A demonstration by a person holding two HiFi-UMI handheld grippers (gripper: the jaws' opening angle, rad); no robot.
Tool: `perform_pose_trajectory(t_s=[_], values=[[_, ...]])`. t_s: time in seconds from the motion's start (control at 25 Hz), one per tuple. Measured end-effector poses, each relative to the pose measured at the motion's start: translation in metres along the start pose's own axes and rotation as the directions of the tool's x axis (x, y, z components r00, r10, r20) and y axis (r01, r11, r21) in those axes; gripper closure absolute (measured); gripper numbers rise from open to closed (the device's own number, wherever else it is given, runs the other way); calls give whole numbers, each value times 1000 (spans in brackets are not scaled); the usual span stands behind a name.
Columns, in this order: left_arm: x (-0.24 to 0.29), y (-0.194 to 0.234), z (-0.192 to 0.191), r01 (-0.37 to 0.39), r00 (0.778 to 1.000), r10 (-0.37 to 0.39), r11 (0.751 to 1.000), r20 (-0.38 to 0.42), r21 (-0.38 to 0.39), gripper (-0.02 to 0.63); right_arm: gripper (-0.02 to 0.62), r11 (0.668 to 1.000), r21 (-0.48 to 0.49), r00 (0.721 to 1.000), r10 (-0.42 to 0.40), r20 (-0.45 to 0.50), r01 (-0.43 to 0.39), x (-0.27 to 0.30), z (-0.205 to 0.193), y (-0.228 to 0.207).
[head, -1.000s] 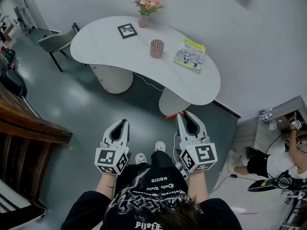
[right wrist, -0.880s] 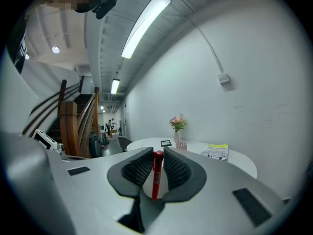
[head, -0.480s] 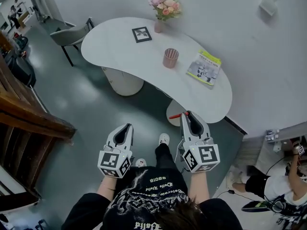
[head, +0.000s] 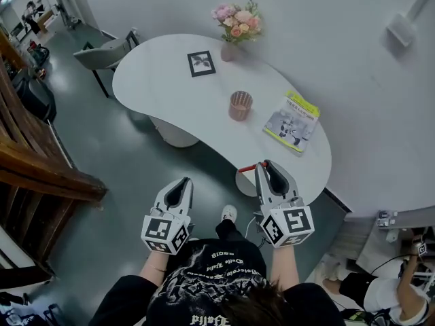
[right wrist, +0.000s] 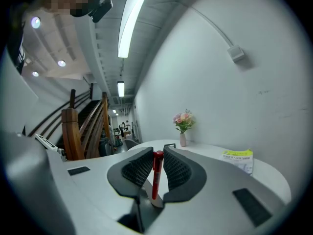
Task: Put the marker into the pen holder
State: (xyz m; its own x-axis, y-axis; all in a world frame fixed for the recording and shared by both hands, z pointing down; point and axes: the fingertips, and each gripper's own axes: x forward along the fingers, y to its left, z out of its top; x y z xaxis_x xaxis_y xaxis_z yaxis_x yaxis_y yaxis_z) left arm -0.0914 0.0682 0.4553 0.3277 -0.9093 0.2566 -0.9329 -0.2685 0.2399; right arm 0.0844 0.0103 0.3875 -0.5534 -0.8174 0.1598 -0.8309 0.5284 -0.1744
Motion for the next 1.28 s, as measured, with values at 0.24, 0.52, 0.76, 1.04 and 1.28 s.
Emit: perform_pose_trajectory(t_s=[0.24,0.52,0.76,1.04,1.28], values=[[51,-16,10,-13,1000,13,1000,-4,4,571,508,999,-27,999,43,-7,-44,30,14,-39],[93,-30,20,-39,999,39,999,3,-2,571,508,994,-41,995,103,10,-103,45,37,-77],[116,-40,21,-39,999,39,999,4,-13,571,508,993,-41,994,111,19,-110,53,44,-95],[138,-46,22,-3,1000,3,1000,-20,-9,571,508,995,-37,995,97,35,-96,64,55,-106],[159,-30,43,10,1000,-10,1000,13,0,571,508,998,-36,996,61,58,-59,80,67,-112]])
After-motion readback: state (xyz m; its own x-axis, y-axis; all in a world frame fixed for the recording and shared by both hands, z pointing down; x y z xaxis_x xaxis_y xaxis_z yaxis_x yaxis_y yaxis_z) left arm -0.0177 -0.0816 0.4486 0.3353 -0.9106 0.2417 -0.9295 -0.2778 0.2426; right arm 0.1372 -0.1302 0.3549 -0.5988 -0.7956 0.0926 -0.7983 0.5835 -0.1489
